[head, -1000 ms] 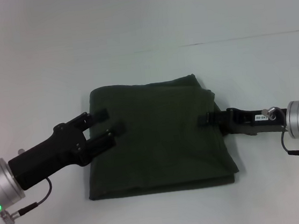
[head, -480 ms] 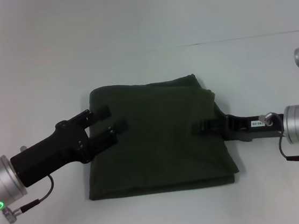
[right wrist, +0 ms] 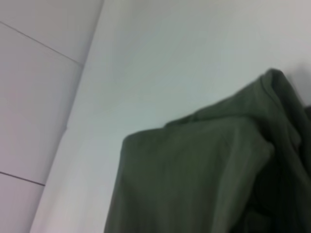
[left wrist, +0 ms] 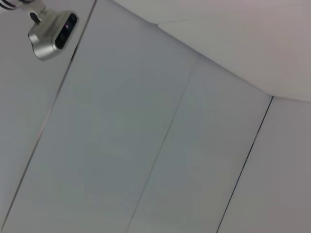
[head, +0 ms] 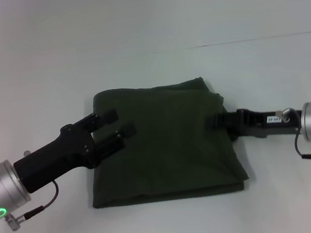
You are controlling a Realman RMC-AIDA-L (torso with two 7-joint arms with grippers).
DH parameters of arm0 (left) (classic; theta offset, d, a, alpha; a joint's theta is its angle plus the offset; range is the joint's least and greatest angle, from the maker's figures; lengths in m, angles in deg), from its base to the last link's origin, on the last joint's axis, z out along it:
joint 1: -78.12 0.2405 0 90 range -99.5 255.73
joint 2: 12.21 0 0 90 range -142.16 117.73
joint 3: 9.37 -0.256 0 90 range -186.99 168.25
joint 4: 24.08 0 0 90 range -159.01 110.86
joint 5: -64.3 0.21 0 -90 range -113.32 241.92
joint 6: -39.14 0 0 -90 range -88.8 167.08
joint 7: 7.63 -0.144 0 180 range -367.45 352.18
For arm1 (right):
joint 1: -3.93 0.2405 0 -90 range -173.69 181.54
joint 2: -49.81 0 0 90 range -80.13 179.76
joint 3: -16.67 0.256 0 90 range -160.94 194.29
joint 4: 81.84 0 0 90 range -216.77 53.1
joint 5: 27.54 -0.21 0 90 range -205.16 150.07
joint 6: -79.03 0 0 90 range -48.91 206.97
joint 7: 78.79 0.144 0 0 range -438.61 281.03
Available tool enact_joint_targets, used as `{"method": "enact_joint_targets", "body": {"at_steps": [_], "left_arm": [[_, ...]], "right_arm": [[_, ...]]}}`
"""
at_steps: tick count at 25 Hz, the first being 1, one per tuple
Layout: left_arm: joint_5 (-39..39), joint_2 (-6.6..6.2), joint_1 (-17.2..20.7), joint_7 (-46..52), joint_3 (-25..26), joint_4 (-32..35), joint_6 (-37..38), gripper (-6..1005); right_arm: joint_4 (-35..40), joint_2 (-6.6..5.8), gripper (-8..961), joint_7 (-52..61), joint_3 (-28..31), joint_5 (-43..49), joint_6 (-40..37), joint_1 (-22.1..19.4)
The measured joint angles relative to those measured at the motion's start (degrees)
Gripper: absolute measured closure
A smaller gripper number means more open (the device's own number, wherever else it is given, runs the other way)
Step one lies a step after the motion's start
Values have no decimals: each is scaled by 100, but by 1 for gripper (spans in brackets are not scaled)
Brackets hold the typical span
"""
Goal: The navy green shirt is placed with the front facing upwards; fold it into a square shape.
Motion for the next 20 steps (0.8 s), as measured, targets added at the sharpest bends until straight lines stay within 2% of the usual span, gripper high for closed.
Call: {"method": "enact_joint_targets", "body": {"at_steps": [3, 8, 12, 15, 16, 20], "left_arm": [[0, 0, -8, -1, 0, 0, 2, 326], [0, 0, -7, -19, 0, 0, 11, 325], [0, 0, 26, -75, 0, 0, 10, 326], [0, 0, 33, -125, 0, -4, 8, 326], [0, 0, 26, -133, -2, -8, 1, 327], [0, 0, 9, -134, -20, -9, 0, 327]], "right_arm": [[149, -19, 269, 163, 18, -1, -47, -12], [168, -159, 269, 457, -19, 24, -150, -1], [171, -209, 269, 636, -37, 29, -270, 33], [139, -195, 269, 662, -121, 36, -244, 98], [107, -68, 269, 672, -385, 41, 28, 211], [107, -50, 270, 674, -441, 43, 120, 216]]}}
